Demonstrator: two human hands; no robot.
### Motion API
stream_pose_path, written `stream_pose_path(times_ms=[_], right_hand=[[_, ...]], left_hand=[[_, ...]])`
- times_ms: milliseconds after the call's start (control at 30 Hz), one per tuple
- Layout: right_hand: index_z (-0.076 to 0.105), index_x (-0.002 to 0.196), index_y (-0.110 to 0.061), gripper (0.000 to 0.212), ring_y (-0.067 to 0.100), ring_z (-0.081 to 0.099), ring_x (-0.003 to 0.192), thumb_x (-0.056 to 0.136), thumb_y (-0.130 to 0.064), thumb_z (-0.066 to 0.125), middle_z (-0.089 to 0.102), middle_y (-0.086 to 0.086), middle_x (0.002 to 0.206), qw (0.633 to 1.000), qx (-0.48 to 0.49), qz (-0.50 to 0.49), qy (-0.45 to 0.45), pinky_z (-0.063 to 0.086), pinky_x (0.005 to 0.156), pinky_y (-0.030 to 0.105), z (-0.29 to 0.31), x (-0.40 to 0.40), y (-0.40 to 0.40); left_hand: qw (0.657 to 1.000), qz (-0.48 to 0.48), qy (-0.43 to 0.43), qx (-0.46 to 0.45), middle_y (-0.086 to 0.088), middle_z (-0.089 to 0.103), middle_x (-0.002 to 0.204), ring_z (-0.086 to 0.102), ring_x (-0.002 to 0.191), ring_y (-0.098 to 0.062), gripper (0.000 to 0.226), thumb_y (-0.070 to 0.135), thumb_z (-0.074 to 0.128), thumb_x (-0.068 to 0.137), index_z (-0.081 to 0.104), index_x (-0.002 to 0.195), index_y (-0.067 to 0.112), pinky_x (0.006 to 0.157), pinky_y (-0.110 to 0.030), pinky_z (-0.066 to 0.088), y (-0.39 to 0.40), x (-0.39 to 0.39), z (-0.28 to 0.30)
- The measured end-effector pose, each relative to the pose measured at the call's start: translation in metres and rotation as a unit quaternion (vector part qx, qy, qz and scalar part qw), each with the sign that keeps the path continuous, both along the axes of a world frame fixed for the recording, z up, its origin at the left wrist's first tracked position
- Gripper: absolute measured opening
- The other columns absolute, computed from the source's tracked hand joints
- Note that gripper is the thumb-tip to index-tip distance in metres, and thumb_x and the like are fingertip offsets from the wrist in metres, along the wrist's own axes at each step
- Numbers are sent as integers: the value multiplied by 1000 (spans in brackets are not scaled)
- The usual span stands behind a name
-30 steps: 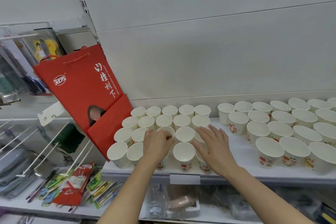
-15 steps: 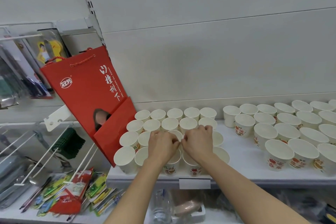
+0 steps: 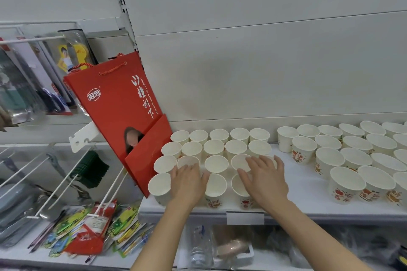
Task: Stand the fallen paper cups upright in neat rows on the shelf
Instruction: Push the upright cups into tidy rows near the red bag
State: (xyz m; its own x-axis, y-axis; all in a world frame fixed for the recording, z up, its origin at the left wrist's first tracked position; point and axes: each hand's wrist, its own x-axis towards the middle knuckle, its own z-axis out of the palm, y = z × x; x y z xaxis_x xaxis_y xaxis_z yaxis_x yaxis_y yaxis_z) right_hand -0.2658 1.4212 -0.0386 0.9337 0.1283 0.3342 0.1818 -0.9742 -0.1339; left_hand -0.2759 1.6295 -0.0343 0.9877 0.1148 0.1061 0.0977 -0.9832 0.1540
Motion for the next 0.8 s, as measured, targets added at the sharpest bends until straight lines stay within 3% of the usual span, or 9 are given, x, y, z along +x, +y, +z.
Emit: stream_pose_path(times_ms=[100, 167, 267, 333, 433, 567, 667, 800], right_hand=[[45, 138, -27, 60, 16, 30, 139, 94, -59, 16, 43, -7, 147, 998, -11, -5, 55, 0, 114, 45, 3, -5, 0], [40, 140, -28, 57, 15, 28, 140, 96, -58, 19, 39, -8, 149, 998, -11, 1, 56, 0, 114, 45, 7, -7, 1], [41, 140, -27, 72, 15, 29, 140, 89, -62, 5, 40, -6, 148, 999, -7, -7, 40, 4, 114, 44, 10, -8, 0], [41, 141, -24, 75, 17, 27, 141, 87, -62, 4, 38, -2, 151, 1000, 2, -13, 26, 4, 114, 44, 9, -8, -5], [31, 147, -23, 63, 18, 16, 145, 96, -58, 17, 25, -1, 157, 998, 6, -36, 51, 1, 116, 45, 7, -7, -17], [19, 151, -21, 69, 18, 6, 147, 95, -61, 14, 12, 0, 160, 994, 14, -46, 96, 2, 118, 44, 8, -7, -27], [17, 152, -20, 71, 20, 6, 147, 95, -63, 14, 10, 1, 160, 992, 36, -37, 112, 8, 118, 40, 5, -8, -30], [19, 151, -21, 72, 19, 9, 147, 94, -65, 15, 13, 0, 160, 993, 64, -36, 92, 13, 117, 38, 1, -13, -34]], left_hand=[[1000, -10, -8, -27, -1, 68, 104, 58, 108, -24, 35, 46, 31, 98, 57, 106, 24, 107, -41, 27, -4, 0, 1], [999, -13, -11, -37, -1, 69, 106, 58, 109, -24, 35, 45, 33, 98, 57, 112, 24, 107, -42, 26, -3, 2, 0], [998, -13, -25, -54, 0, 70, 101, 60, 103, -24, 32, 44, 36, 97, 59, 109, 25, 103, -40, 30, 1, 7, -1], [997, -12, -45, -61, 0, 70, 93, 60, 94, -24, 27, 40, 40, 96, 62, 100, 26, 89, -36, 34, 4, 12, 1], [997, -6, -60, -57, 0, 66, 75, 54, 72, -23, 25, 28, 44, 91, 64, 77, 21, 68, -32, 29, 6, 17, 8], [998, -3, -60, -35, -2, 50, 56, 43, 57, -24, 30, 20, 45, 87, 47, 58, 16, 53, -32, 20, 6, 23, 11], [998, -16, -64, -19, -1, 47, 56, 44, 57, -25, 29, 20, 46, 87, 46, 58, 16, 53, -32, 21, 8, 22, 7], [994, -12, -105, -39, 3, 67, 77, 60, 73, -23, 23, 32, 47, 91, 66, 79, 25, 65, -32, 38, 7, 12, 9]])
